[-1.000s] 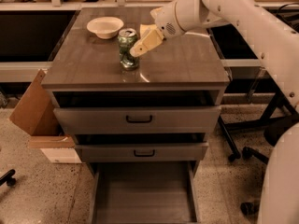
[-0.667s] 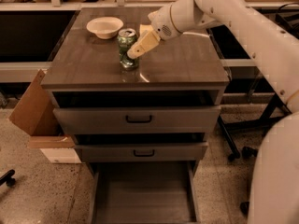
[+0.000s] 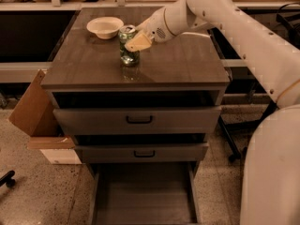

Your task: Place green can into bottom drawer

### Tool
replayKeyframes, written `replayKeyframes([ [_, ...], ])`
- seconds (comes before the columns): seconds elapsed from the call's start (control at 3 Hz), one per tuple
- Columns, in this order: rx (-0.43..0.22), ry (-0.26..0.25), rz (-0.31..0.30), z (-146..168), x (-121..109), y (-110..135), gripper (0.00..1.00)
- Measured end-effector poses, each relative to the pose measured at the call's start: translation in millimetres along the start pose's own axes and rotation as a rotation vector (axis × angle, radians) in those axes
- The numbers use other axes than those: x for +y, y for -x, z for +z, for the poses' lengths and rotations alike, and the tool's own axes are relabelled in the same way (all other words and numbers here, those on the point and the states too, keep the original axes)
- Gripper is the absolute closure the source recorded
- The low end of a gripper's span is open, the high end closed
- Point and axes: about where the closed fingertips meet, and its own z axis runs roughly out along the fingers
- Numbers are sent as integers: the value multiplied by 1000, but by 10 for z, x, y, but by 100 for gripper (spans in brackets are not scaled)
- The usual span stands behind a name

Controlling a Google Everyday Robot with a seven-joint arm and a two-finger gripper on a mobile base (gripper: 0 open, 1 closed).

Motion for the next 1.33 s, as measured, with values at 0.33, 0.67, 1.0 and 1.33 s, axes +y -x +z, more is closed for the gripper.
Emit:
replayKeyframes([
  [0.33, 0, 5, 1, 20, 24, -3, 72],
  [0.67, -26, 10, -14, -48, 75, 94, 100],
  [1.0, -51, 11, -23, -126, 82, 168, 100],
  [1.33, -135, 90, -61, -245, 121, 282, 100],
])
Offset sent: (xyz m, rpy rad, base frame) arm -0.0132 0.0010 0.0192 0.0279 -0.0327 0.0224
